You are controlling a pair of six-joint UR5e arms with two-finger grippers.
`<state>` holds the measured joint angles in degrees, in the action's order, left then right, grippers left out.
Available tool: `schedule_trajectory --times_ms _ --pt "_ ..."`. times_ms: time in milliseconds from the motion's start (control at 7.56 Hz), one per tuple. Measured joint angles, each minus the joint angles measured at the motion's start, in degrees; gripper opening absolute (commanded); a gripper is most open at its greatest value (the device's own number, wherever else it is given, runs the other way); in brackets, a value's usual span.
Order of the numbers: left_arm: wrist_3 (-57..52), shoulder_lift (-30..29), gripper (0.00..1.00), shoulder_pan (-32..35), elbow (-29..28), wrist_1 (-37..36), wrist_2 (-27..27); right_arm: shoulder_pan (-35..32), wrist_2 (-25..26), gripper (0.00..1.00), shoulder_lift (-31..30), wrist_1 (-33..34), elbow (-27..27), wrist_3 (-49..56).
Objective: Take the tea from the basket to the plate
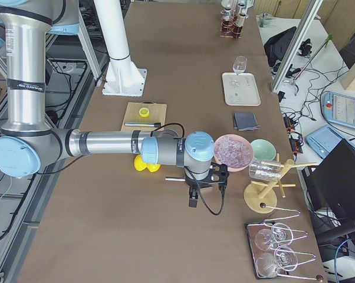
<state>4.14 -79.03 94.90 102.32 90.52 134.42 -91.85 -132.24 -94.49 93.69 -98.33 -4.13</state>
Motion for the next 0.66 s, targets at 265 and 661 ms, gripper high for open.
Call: schedule_trajectory --times_ms 265,661 --pt "12.0 -0.2 0.98 1.2 0.4 0.0 1.3 -0.1 -0.1 1.00 0.1 0.0 -0.4 0.1" --pt "36.8 -3.9 0.98 2.2 -0.1 0.1 1.6 -0.2 -0.1 1.00 0.2 0.0 -0.7 0.1"
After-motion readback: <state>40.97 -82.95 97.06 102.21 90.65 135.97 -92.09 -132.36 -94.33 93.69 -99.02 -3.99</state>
